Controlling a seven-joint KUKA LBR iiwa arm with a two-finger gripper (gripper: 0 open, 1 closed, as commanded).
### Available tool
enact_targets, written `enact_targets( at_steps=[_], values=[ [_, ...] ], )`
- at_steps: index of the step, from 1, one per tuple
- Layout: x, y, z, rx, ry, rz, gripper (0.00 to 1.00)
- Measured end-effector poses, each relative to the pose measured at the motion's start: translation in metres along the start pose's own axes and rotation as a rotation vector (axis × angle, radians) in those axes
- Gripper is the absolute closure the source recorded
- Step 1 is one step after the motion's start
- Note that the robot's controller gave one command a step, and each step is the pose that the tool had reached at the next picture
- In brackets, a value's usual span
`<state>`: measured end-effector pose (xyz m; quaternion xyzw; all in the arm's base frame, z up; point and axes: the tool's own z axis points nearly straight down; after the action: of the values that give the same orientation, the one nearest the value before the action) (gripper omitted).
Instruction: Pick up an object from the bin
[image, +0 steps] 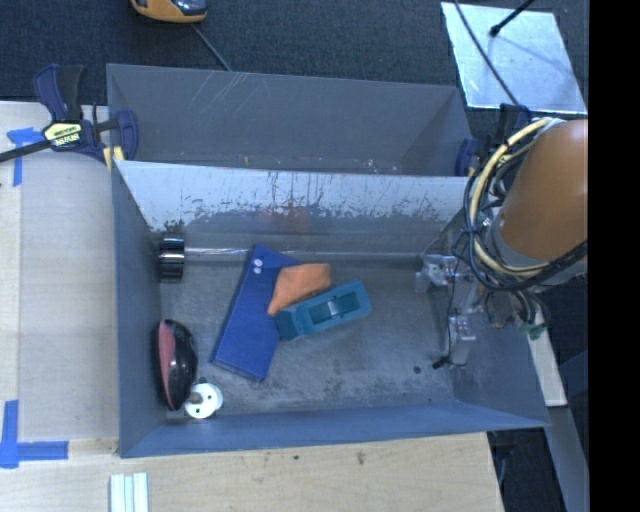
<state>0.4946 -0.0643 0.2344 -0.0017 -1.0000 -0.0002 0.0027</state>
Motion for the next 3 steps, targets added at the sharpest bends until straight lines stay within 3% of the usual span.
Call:
enact_targets(
  at_steps=[1, 2, 3],
  values=[
    [-0.002, 0.000, -0.004, 0.001, -0.009, -0.002, 0.00],
    [-0.010, 0.027, 0.046, 0.001, -0.014, 0.057, 0.00],
    [-0.024, 0.052, 0.064, 0.003, -0.002, 0.062, 0.00]
  ],
)
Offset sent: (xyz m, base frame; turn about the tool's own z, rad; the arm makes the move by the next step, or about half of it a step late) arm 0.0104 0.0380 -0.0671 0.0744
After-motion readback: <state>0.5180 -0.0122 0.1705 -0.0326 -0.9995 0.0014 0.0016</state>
